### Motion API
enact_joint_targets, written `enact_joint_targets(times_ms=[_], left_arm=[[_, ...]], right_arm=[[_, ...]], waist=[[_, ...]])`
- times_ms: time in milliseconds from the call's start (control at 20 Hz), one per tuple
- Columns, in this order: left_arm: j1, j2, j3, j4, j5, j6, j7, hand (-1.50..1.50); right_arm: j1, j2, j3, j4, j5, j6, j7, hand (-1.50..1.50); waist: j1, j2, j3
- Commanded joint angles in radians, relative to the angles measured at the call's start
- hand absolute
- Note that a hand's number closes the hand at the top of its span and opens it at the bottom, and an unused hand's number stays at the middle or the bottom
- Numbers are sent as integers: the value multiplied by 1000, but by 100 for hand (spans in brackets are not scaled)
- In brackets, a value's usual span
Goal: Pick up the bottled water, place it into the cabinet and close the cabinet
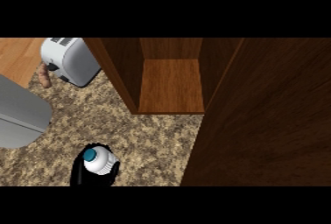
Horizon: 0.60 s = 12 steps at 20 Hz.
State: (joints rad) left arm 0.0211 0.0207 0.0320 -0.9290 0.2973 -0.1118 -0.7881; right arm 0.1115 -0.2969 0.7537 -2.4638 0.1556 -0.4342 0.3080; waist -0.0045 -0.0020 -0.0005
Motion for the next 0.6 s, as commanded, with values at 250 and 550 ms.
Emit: enact_joint_targets(times_ms=[250,550], left_arm=[[-149,60,34,101,9,-93,-6,150],[-117,49,-16,-72,8,-64,143,150]], right_arm=[[-16,-7,30,-139,115,10,108,-150],[5,3,83,-99,157,-10,80,-150]], waist=[[-5,0,-1],[1,-2,0]])
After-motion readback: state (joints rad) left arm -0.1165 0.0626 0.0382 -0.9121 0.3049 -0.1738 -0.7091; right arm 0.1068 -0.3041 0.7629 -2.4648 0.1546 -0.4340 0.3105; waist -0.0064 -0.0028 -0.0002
